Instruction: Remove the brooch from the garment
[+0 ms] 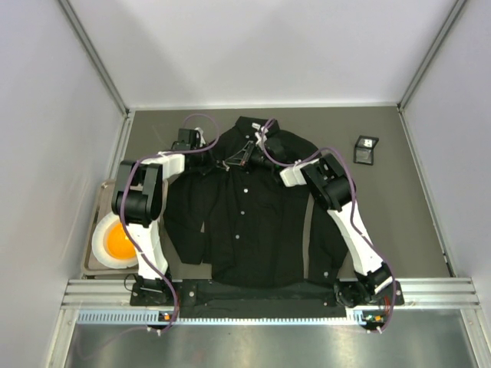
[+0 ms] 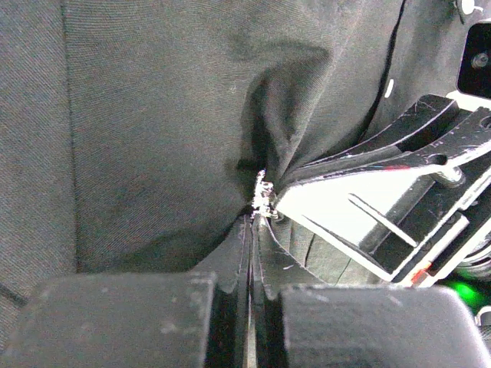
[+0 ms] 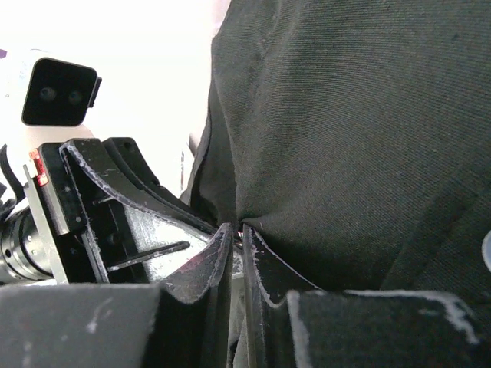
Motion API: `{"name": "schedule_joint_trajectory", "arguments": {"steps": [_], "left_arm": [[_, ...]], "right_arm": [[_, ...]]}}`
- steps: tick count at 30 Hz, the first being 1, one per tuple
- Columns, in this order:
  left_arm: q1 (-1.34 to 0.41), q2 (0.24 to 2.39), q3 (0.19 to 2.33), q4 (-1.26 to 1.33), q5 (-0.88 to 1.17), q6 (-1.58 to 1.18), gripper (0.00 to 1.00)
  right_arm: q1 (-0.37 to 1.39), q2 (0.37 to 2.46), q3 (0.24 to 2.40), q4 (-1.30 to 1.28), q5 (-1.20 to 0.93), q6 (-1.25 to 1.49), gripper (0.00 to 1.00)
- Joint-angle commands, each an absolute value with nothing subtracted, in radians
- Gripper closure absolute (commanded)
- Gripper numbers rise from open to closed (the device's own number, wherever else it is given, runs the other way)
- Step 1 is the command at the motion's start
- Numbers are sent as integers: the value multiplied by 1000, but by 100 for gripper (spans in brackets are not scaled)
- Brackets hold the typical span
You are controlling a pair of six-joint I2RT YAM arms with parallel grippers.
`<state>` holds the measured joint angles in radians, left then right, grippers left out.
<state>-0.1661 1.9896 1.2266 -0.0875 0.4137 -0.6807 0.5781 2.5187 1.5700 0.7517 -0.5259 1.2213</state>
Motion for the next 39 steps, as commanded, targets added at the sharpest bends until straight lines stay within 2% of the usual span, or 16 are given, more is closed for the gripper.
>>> {"name": "schedule_joint_trajectory", "arguments": {"steps": [1,7,10,20,28,31,35,39], "left_arm": [[-224,1988,1193,-175,457,-637,100],[-216,1987,1197,-227,390,-591,100],[-215,1983,1200,-229,387,-589,100],[-212,1979,1252,-308,313,-538,100],[-215,1959,1258,-322,281,-520,100],[-216,1939,1273,-367,224,-518,100],[-245,1904,1290,-403,131,-509,100],[-273,1919,1386,-475,49,-474,100]], "right_arm": [[591,2554,1562,841,-603,1255,86],[548,2496,1528,824,-652,1207,73],[548,2441,1511,706,-637,1085,69],[549,2342,1542,508,-595,867,68],[546,2344,1551,534,-606,862,68],[548,2344,1562,537,-611,851,69],[548,2359,1589,535,-630,848,76],[548,2359,1589,557,-640,848,76]]}}
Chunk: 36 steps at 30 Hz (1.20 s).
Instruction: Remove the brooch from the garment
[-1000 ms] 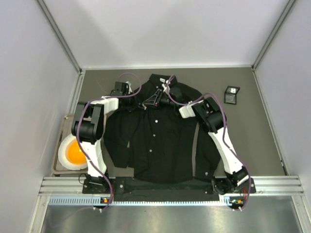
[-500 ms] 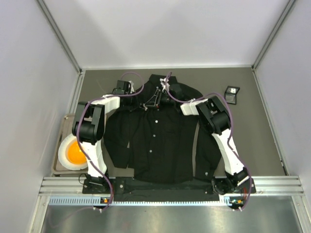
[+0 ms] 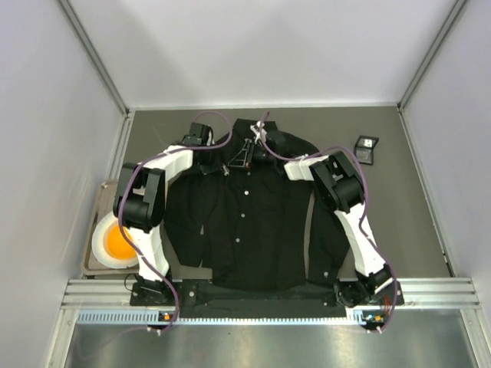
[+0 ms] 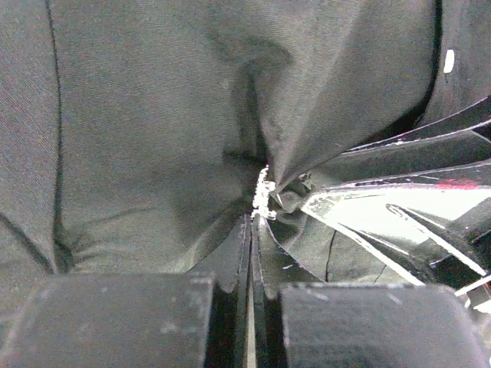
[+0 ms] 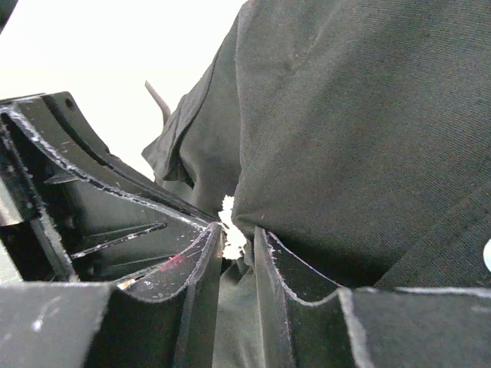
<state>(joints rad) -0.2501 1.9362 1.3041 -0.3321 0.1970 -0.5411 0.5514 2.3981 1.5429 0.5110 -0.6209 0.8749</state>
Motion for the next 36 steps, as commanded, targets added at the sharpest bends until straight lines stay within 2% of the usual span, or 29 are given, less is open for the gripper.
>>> {"name": "schedule_joint_trajectory", "arguments": {"steps": [1,9,16,19,25,29,30,36], "left_arm": [[-279,1927,1405,-512,49,-462,100],[-287,1937,1469,-537,55,-459,100],[-287,1974,1532,-610,26,-431,100],[-290,1991,1557,-633,32,-440,100],[-290,2019,1586,-655,63,-465,100],[-287,2045,1621,-698,87,-465,100],[-285,2045,1623,-701,97,-466,94],[-276,1984,1562,-605,161,-491,72]], "right_arm": [[548,2358,1586,558,-640,847,75],[549,2368,1578,621,-672,894,72],[561,2372,1578,638,-684,908,79],[572,2365,1562,656,-686,887,78],[575,2295,1485,629,-635,758,65],[577,2264,1448,614,-641,699,61],[575,2267,1436,624,-646,703,61],[572,2273,1384,742,-656,787,62]]}}
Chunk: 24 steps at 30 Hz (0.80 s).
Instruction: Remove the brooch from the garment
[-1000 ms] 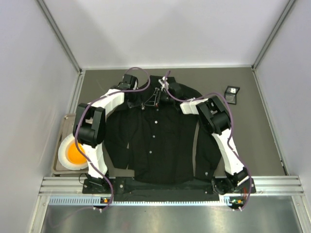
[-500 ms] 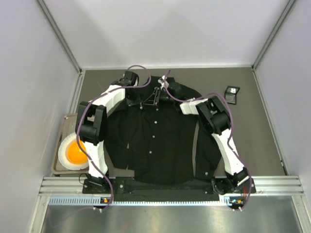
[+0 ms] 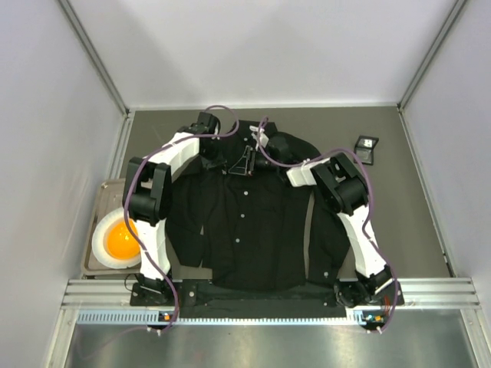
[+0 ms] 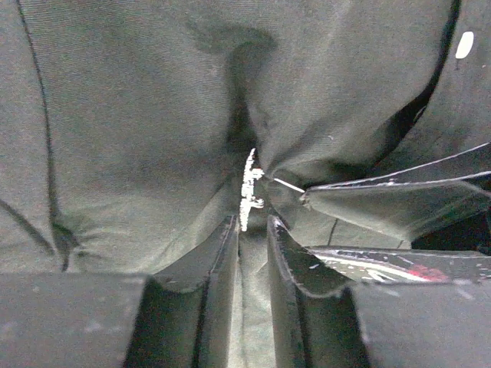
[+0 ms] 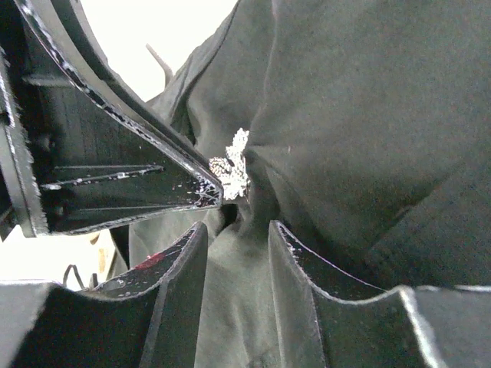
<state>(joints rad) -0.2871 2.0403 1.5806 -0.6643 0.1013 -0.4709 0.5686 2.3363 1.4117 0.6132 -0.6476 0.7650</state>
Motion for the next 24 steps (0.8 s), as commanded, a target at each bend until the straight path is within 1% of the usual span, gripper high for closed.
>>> {"name": "schedule_joint_trajectory", "arguments": {"steps": [1,4,14,18,20,24], "left_arm": [[-275,1977,1552,-589,169,-494,68],[-270,1968,1545,-563,190,-514,65],[-268,1945,1508,-405,310,-571,56],[-268,1967,1509,-359,337,-600,54],[-268,1982,1517,-350,347,-601,54],[-267,2002,1526,-356,334,-595,53]], "right_arm": [[569,2273,1379,755,-658,801,62],[558,2266,1365,790,-663,833,62],[551,2250,1342,782,-647,816,61],[551,2243,1333,776,-629,804,62],[548,2240,1335,764,-611,787,64],[549,2267,1382,733,-611,773,66]]}}
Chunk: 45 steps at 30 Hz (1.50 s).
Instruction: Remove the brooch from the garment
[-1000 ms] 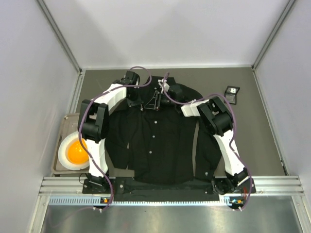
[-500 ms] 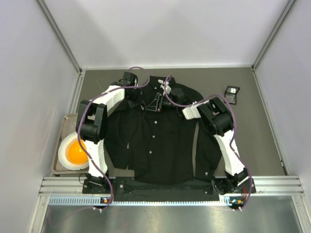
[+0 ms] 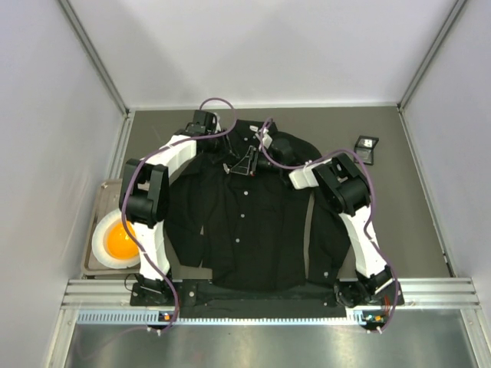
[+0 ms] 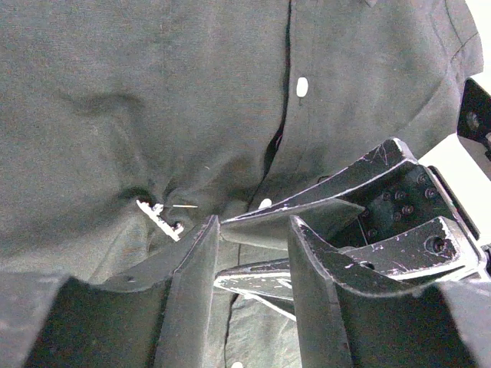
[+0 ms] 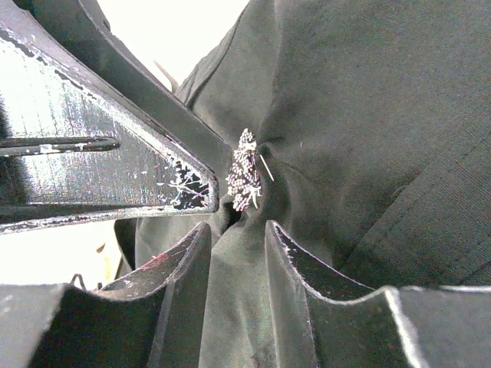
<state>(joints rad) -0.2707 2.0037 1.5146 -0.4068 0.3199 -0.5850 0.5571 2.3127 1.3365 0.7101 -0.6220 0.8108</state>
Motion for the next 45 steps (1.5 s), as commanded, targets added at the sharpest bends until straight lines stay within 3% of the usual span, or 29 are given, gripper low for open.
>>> {"name": "schedule_joint_trajectory", "arguments": {"steps": [1,8,24,36,45], "left_arm": [[-267,2008,1525,-357,330,-592,53],[-261,1910,1483,-365,240,-592,48],[-199,1468,1112,-331,81,-617,39],[-199,1489,959,-253,204,-658,42],[-201,1565,894,-180,239,-678,46]], "right_arm": [[549,2273,1393,727,-612,770,66],[571,2244,1391,669,-600,710,69],[680,2206,1563,235,-307,373,60],[704,2298,1738,91,-282,334,73],[716,2313,1753,68,-285,324,69]]}}
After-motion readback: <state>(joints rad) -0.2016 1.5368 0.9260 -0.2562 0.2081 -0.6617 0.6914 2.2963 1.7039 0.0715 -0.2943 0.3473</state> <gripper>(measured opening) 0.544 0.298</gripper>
